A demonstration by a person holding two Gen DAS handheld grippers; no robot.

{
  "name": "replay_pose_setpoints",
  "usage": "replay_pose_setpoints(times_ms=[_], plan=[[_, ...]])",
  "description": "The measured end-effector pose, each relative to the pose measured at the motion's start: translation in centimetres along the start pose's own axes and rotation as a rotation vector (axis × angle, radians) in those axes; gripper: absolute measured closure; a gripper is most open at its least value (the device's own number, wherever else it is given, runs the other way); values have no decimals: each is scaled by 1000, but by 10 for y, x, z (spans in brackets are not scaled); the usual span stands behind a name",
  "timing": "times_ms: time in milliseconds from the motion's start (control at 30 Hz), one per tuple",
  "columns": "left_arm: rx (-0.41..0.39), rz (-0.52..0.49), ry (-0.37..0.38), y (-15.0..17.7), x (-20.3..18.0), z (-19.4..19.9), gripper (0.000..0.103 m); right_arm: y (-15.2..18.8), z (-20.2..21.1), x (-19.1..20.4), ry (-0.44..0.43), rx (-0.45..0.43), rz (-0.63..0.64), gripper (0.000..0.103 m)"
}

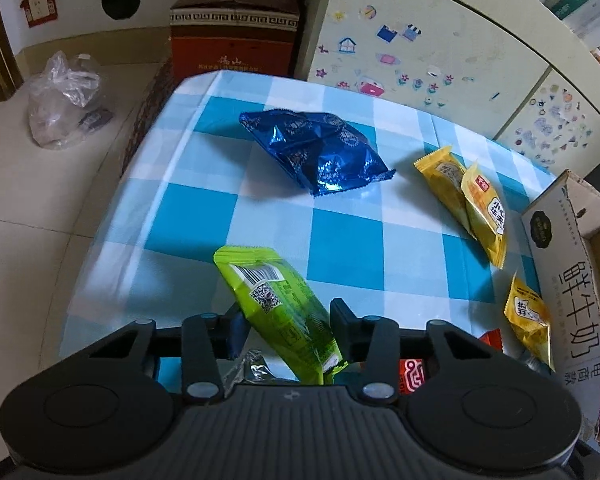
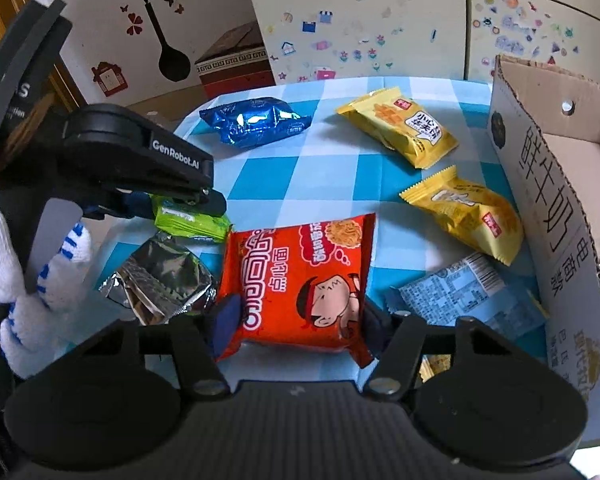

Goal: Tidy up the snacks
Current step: 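Close right gripper on red bag while left gripper grasps and lifts green bag, then carry red bag with right gripper while left gripper carries green bag into the box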

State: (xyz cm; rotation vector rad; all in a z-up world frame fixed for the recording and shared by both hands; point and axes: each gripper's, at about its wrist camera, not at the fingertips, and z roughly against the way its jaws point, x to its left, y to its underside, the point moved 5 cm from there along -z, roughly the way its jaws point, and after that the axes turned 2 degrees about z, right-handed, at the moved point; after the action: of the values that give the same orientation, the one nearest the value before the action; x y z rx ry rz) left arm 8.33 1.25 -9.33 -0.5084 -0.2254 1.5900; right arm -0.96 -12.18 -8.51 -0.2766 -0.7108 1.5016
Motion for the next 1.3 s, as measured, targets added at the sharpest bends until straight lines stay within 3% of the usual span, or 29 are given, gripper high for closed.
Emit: replay_pose_setpoints(times_ms=[133, 200, 267, 367, 400, 433, 667, 967, 1300], plan=[[8, 26, 10, 0, 1, -7, 44, 1, 0, -2, 2, 3, -15, 40], [6, 7, 12, 0, -5, -8, 34, 1, -2, -4, -2, 7, -29, 40], [-5, -26, 2, 2, -11, -11, 32, 1, -3, -4, -3, 11, -33, 39], [-34, -72, -22, 3, -17, -10, 54, 1, -3, -4, -4, 12, -35, 39], [-33, -71, 0, 3, -18, -9, 80, 1, -3, -4, -6, 12, -36, 40], [-24, -54, 28, 2, -19, -8, 85, 1, -2, -4, -9, 11, -37, 40], [-104, -47, 47, -5, -19, 15, 86, -3, 4, -3, -26, -14, -36, 54], [-112, 38, 87, -7, -5, 24, 86, -7, 13, -6, -23, -44, -39, 56], [-159, 59, 70, 2, 5, 44, 86, -13, 28, -6, -32, -85, -45, 56]])
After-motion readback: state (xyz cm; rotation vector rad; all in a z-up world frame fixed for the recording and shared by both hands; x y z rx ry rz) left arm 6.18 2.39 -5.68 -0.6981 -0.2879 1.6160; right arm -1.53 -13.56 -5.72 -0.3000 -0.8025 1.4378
